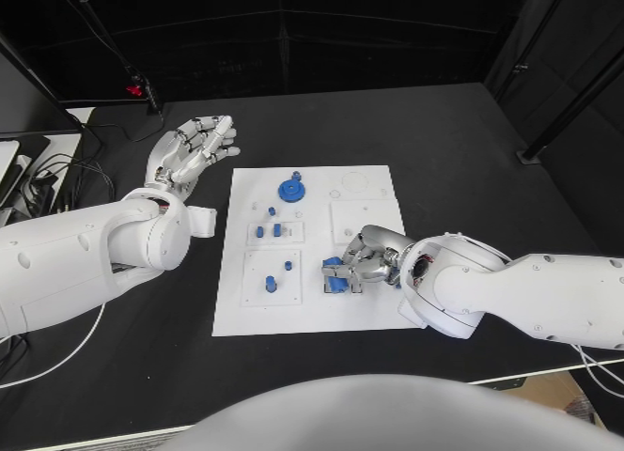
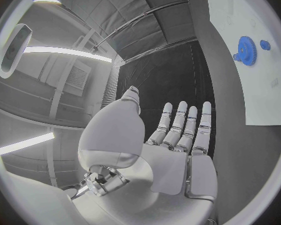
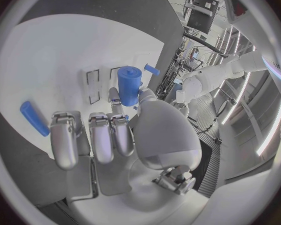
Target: Assemble the parts on the task board
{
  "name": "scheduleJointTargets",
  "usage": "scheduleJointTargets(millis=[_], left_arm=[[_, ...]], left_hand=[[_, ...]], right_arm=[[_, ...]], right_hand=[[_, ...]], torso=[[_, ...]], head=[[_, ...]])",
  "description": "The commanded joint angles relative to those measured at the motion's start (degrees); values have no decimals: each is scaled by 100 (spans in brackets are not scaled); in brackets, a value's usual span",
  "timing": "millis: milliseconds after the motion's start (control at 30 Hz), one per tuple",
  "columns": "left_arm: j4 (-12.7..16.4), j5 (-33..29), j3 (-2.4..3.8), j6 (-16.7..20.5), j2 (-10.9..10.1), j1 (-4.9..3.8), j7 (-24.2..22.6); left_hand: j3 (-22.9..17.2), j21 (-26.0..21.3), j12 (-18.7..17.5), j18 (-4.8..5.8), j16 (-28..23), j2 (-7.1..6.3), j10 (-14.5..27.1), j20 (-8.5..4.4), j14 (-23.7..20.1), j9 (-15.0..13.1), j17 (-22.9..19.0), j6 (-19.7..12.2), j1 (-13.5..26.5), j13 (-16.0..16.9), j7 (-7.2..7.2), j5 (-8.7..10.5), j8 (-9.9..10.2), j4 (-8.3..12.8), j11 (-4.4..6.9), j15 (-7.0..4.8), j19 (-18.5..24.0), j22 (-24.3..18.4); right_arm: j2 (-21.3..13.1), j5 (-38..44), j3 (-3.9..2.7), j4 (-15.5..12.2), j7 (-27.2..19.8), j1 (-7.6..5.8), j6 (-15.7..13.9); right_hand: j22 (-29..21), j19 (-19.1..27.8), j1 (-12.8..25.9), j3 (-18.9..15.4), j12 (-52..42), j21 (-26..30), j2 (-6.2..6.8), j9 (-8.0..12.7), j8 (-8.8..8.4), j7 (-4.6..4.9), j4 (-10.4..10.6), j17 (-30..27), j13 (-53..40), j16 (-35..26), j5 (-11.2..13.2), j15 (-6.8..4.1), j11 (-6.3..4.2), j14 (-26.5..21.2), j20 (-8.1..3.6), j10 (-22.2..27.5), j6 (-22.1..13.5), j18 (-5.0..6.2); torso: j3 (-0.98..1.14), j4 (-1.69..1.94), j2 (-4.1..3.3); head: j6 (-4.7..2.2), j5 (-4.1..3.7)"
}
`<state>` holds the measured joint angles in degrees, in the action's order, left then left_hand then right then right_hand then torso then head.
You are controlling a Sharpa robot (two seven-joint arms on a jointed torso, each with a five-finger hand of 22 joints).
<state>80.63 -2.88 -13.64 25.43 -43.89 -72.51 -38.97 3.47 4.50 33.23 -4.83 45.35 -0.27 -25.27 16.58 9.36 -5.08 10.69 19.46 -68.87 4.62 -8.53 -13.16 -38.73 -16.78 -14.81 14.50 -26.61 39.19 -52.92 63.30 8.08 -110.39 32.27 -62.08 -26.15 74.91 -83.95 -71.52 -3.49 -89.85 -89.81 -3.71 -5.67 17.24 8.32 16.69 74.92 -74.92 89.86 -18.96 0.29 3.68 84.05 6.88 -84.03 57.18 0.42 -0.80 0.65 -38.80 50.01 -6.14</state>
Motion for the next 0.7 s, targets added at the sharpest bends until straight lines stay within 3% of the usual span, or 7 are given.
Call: scheduleJointTargets(millis=[33,267,700], left_arm=[[11,0,6,-78,-6,-7,-845],[9,0,6,-89,-10,-6,-841],[8,0,6,-95,-12,-3,-833]], left_hand=[[34,-27,40,-5,25,47,31,-2,-43,9,-14,-40,-3,-9,-834,-35,-21,2,0,1,57,-9],[35,-27,43,-6,29,50,33,-2,-44,11,-17,-42,-6,-11,-834,-38,-22,3,0,5,59,-9],[37,-27,45,-6,32,52,35,-2,-44,13,-21,-44,-9,-13,-834,-41,-23,3,-1,8,64,-14]], right_arm=[[-48,103,-2,-62,-92,-5,-113],[-115,511,-2,-135,-21,-5,-6],[-68,1578,-2,-173,417,-5,564]], right_hand=[[1509,-605,39,-25,-15,-19,-9,-4,-17,-145,-2,1508,-1508,14,-8,-27,-54,595,-48,-597,163,-42],[1509,-605,48,-36,-15,-19,-10,-5,-25,-146,-3,1508,-1508,14,-1,-29,-55,595,-49,-597,169,-42],[1509,-605,37,-70,-15,-19,13,-10,-49,-160,-16,1508,-1508,14,29,-35,-67,595,-54,-597,213,-42]], torso=[[0,4,2],[0,1,1],[-4,0,-1]], head=[[-1,12],[-1,6],[-1,-11]])
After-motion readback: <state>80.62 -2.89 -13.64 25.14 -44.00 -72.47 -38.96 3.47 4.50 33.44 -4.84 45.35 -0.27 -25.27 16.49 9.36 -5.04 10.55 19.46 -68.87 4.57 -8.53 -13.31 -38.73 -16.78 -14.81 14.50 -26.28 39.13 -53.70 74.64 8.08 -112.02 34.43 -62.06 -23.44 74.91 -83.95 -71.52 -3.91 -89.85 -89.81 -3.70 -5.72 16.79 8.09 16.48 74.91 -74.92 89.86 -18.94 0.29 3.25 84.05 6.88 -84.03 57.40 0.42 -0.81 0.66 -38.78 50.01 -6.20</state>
